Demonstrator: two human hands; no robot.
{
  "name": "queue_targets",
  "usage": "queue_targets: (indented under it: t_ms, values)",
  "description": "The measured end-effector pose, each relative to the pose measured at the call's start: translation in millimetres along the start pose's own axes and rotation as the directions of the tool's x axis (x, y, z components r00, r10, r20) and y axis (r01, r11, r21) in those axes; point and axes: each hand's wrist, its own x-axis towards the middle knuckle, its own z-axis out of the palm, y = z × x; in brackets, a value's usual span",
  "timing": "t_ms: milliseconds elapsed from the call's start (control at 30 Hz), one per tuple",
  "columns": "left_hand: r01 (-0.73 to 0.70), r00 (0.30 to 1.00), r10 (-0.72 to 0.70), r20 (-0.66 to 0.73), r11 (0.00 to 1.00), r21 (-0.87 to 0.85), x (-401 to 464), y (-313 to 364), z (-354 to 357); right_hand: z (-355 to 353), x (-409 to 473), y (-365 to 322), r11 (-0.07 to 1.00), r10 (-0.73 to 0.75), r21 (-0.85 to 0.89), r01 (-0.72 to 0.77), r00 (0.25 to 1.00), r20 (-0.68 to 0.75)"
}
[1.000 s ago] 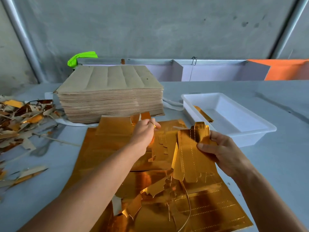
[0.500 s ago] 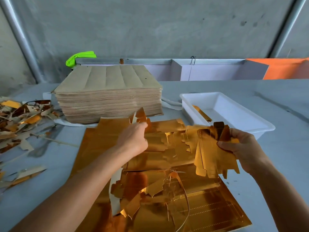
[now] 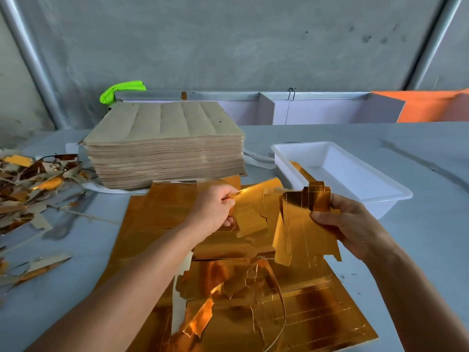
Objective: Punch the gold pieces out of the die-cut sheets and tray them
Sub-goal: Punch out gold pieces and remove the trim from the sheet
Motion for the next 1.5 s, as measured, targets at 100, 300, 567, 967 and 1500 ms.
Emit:
queue_targets:
  t_ms: [100, 300, 567, 967, 1500]
  values:
    - [0.078, 0.986, -0.094, -0.137, 0.99, -0.12, 4, 1, 0, 3, 0, 4, 0.984, 0.073, 0.164, -0.069, 0.997, -0.017]
    - [0.287, 0.957, -0.267, 0.109, 0.837, -0.466, -12, 13, 31, 40, 1, 14, 0.929, 0.114, 0.364, -0.068, 0.988, -0.106]
    - [0.32, 0.94, -0.19, 0.282, 0.773, -0.547, -19, 24, 35, 55, 2, 12, 0.945, 0.133, 0.325, -0.041, 0.955, -0.265]
    - [0.365, 0.921, -0.363, 0.141, 0.678, -0.638, -12, 16, 42, 56, 7, 8, 0.997, 0.007, -0.073, -0.025, 0.968, -0.249]
    - [0.179, 0.954, -0.29, -0.078, 0.759, -0.626, -18, 11, 62, 79, 7, 27, 0.995, 0.096, 0.02, -0.098, 0.883, -0.46]
